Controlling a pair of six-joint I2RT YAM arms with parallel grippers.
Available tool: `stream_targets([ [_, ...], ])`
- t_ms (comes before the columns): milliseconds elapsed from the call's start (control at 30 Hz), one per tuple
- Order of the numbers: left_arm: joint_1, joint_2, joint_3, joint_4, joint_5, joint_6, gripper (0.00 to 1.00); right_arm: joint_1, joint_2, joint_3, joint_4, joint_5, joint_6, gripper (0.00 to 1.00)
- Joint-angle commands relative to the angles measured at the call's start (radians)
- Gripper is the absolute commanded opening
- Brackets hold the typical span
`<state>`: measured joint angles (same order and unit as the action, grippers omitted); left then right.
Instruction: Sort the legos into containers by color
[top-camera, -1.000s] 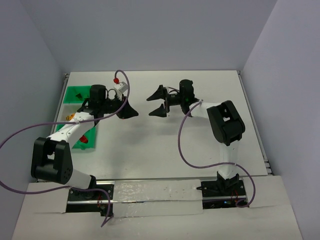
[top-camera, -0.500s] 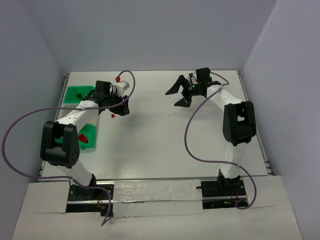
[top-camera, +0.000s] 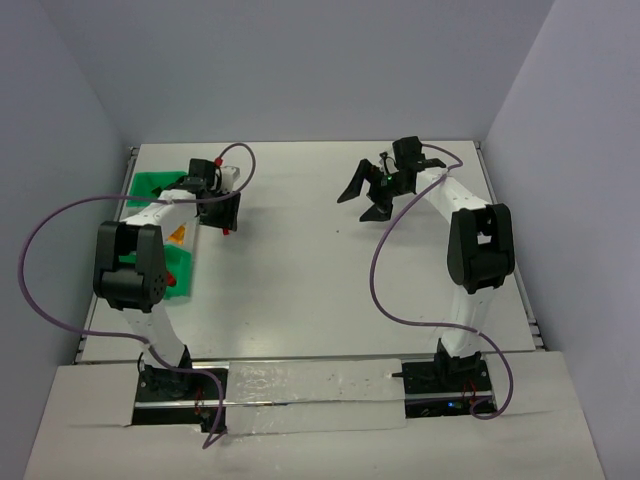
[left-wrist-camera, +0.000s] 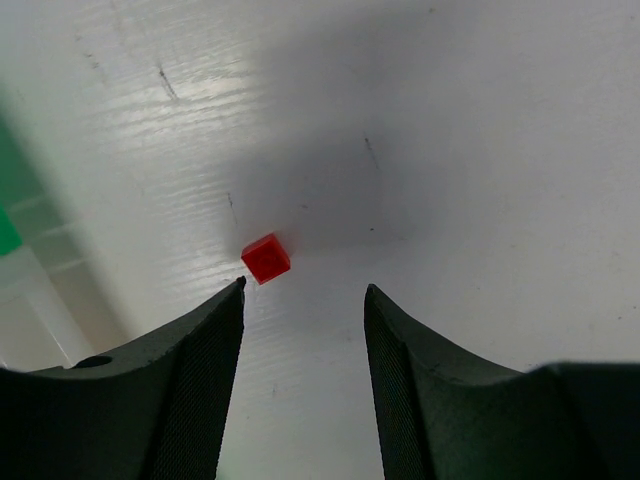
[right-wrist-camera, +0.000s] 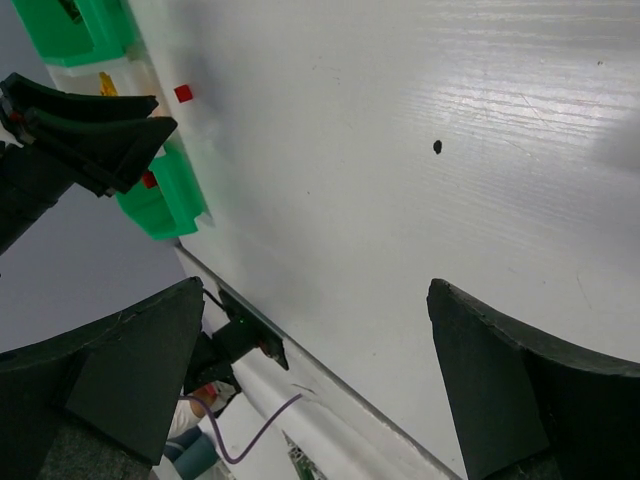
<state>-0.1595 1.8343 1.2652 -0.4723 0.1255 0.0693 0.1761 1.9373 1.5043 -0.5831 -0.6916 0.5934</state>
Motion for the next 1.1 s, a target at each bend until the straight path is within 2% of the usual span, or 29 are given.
stream_targets([
  [0,0.008,0.019,0.054,-0.034,-0.062,-0.079,0.57,-0.004,-0.054,0.033,-0.005,-0.022,-0.01,1.0],
  [200,0.023,0.087,0.092,-0.081,-0.022,-0.146,0.56,-0.004,-0.051,0.03,-0.001,-0.028,-0.007,1.0],
  [467,0.023,0.121,0.102,-0.077,-0.051,-0.185,0.52,-0.004,-0.048,0.02,0.008,-0.037,0.002,1.0],
  [767,0.021,0.145,0.109,-0.075,-0.089,-0.194,0.38,-0.004,-0.041,0.021,0.009,-0.044,0.006,1.0],
  [1067,0.018,0.181,0.135,-0.078,-0.104,-0.19,0.4,-0.004,-0.035,0.02,0.01,-0.051,0.005,1.0],
])
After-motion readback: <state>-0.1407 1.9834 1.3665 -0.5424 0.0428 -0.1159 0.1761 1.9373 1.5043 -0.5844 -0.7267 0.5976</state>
